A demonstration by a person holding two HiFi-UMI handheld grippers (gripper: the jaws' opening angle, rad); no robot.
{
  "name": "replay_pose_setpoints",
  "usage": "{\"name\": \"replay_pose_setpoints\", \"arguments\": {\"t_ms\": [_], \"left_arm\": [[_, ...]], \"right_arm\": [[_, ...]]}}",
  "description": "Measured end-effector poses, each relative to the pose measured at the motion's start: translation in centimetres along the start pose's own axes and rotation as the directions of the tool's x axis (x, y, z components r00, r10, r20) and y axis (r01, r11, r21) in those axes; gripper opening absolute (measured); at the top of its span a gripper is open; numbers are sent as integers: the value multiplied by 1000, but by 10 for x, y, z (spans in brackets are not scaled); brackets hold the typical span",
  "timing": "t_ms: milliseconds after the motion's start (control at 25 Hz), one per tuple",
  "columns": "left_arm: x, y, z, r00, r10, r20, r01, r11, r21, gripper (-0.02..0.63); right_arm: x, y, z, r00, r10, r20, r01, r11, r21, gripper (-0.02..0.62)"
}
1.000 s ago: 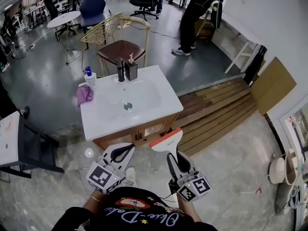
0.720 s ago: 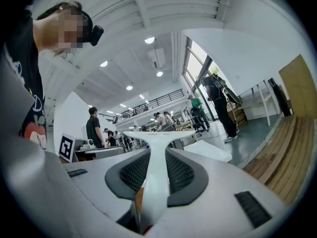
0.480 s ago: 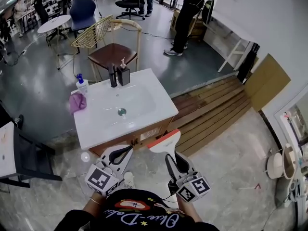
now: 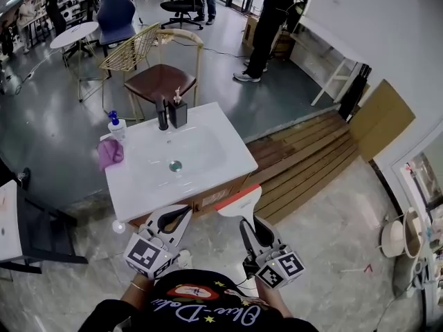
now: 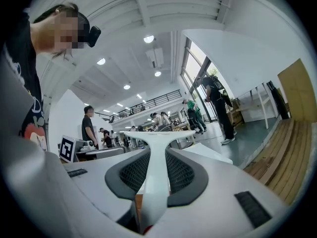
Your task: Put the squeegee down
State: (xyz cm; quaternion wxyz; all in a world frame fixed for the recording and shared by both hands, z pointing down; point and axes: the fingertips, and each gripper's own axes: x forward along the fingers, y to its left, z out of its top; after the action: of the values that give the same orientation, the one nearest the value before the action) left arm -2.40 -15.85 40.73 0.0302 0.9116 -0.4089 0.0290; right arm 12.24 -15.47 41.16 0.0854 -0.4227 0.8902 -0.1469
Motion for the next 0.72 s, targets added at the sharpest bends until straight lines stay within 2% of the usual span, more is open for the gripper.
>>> {"name": "replay_pose_setpoints", "arguments": {"t_ms": [280, 720], "left_arm": [[5, 22, 1, 1000, 0, 16, 0, 1000, -24, -2], [9, 70, -2, 1000, 1, 27, -1, 1000, -22, -2]], "right_arm": [[21, -2, 10, 1000, -3, 4, 3, 1000, -11, 109], [65, -2, 6, 1000, -15, 15, 15, 1000, -10, 107]]}}
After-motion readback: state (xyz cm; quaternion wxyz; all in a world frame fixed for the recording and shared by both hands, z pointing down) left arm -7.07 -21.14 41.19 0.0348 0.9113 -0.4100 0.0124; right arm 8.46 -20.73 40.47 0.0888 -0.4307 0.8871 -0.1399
